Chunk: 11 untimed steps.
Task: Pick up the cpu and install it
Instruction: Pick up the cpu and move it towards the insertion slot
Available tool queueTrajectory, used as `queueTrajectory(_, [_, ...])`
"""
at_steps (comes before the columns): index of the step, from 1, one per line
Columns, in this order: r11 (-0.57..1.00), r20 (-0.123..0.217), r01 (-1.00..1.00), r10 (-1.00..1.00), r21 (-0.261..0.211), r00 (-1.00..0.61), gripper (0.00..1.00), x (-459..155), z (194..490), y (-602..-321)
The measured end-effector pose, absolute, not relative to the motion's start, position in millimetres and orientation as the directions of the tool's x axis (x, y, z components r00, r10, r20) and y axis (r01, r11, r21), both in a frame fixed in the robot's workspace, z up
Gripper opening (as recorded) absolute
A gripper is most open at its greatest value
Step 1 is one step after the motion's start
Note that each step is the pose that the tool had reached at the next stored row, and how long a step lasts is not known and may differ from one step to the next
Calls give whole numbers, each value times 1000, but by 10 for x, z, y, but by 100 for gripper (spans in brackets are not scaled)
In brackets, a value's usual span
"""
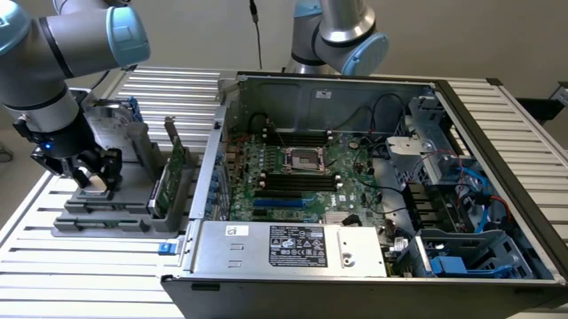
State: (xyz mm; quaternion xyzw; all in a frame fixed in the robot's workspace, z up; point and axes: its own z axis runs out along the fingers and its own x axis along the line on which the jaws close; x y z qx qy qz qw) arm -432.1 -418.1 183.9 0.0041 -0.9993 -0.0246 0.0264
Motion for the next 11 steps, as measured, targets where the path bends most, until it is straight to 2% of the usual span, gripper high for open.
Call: queueTrajectory(11, [999,53,-7,-9,50,-999,55,-4321,1968,-4181])
